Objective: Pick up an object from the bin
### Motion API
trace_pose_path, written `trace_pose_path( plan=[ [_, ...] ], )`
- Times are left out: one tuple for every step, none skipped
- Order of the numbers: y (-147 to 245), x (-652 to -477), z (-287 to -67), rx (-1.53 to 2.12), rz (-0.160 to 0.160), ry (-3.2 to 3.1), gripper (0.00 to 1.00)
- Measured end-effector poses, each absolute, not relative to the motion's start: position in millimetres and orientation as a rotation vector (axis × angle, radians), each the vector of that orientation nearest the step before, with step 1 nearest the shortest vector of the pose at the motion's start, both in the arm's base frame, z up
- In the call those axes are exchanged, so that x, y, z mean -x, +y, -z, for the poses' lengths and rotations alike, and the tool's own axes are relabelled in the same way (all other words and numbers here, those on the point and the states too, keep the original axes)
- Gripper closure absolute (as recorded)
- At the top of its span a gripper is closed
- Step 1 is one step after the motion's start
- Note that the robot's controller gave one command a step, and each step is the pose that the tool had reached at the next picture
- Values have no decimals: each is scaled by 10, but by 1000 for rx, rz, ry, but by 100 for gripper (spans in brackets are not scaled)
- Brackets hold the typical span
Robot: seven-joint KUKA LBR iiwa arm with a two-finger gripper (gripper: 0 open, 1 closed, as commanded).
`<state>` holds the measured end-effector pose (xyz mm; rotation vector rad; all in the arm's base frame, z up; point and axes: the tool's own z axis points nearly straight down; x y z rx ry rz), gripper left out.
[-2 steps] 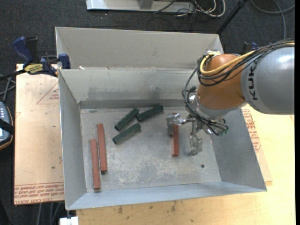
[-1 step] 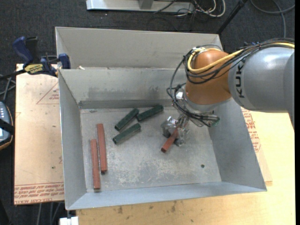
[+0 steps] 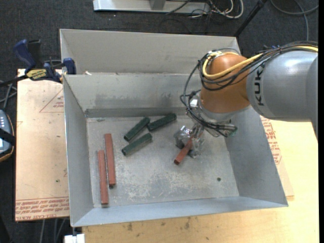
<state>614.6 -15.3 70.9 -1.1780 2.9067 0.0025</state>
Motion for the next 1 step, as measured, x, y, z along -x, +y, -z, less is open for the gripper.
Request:
trace_pose_path(
  plan=[
    [-243, -6242, -2774, 1231, 3, 2881, 100]
  ],
)
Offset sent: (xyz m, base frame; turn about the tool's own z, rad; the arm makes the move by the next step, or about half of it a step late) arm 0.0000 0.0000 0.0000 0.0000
